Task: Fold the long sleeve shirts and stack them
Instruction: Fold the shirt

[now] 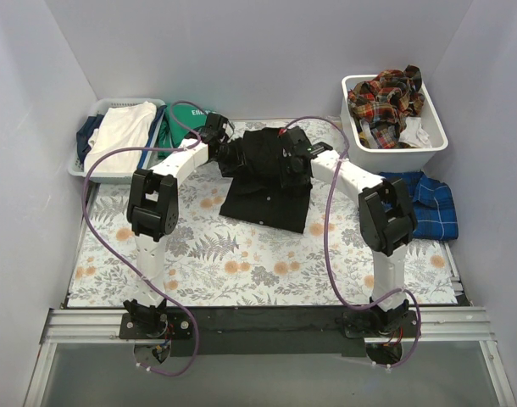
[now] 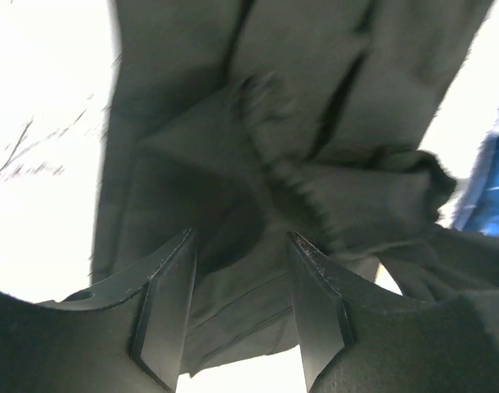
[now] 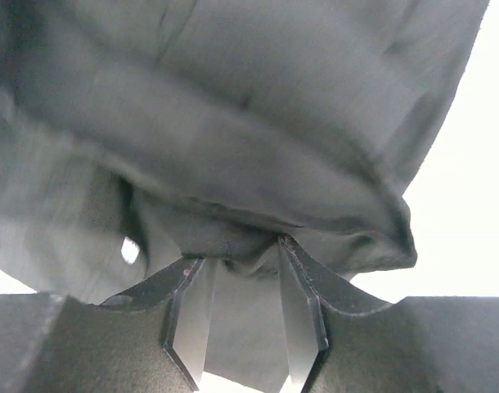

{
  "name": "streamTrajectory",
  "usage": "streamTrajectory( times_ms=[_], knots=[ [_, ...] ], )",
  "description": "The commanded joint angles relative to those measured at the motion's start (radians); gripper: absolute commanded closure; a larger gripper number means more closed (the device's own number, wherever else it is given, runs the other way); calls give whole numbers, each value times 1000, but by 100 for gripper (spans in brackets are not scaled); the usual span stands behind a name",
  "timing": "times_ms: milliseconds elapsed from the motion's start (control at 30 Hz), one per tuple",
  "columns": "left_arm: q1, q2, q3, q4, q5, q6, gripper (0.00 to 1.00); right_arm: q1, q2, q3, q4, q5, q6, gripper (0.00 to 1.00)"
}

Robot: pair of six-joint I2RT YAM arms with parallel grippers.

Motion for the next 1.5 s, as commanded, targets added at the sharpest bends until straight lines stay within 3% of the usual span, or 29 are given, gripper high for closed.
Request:
streamTrajectory(
  times_ms=[0,267,367,467,633,800,933,1100,1467],
  knots=[
    [-4,-27,-1,219,65,-102,53,-63,41,118,32,98,40,57],
    [-6,91,169,483,103,-300,52,-152,206,459,61,84,-1,58],
    [-6,94,177,569,139,-354,51,-154,211,483,66,49,-32,58],
    [-6,64,159,572,148,-336,51,-154,150,396,89,-14,-47,58],
    [-3,-119,-25,569,88,-262,49,-151,-48,93,173,-65,-38,58],
    [-15,-240,-143,464,154,-193,48,-126,-189,-64,176,-123,-107,58],
    [-64,-291,-213,319,132,-116,49,-119,-182,-147,149,-256,-119,58],
    [-124,-331,-359,180,102,-72,50,-90,-75,-112,65,-365,-156,59],
    [-132,-530,-578,141,8,-121,51,-5,-171,-399,28,-379,-167,60]
  ],
)
